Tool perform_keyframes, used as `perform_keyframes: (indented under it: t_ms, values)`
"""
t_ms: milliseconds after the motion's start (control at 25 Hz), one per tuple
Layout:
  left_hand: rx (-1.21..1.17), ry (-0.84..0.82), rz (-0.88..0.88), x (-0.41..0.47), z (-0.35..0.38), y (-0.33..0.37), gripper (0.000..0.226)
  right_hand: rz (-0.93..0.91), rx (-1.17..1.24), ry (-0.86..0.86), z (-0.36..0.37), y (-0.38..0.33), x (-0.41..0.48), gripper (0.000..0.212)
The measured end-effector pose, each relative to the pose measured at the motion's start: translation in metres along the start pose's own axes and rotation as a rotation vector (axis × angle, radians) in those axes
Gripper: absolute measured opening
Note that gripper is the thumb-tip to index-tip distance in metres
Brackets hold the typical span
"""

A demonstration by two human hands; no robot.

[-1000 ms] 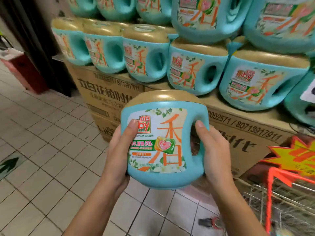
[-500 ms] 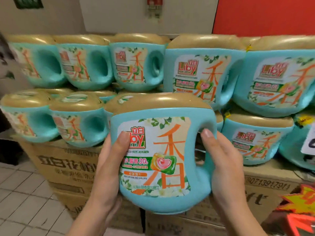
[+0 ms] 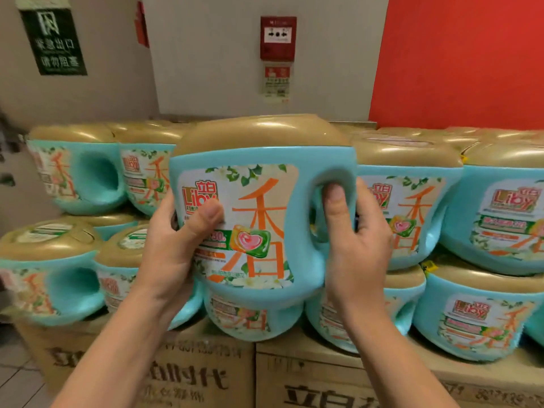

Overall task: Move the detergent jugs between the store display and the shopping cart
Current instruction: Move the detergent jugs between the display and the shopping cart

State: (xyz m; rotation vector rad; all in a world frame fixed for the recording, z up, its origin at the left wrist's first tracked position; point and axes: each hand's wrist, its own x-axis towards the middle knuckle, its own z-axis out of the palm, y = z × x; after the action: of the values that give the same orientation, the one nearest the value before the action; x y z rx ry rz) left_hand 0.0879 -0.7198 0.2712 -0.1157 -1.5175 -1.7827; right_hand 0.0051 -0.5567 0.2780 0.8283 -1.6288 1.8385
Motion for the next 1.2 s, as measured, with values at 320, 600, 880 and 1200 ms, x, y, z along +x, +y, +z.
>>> perform_keyframes:
  t_ms: [320,600,880,1200]
  values:
    - [0.020,0.075,0.058,0.049,-0.019,-0.033,0.086,-0.166,-0.564,0.023,0.028,0.016,0.008,0.059]
    - [0.092,0.048,0.074,0.062,-0.033,-0.046,0.086,-0.173,-0.453,-0.075,0.028,0.040,-0.021,0.055]
    - [0.126,0.026,0.060,0.074,-0.031,-0.048,0.100,-0.212,-0.449,-0.204,0.038,0.048,-0.033,0.065]
    - [0.329,0.081,0.062,0.067,-0.029,-0.051,0.122,-0.200,-0.468,-0.145,0.041,0.055,-0.033,0.062]
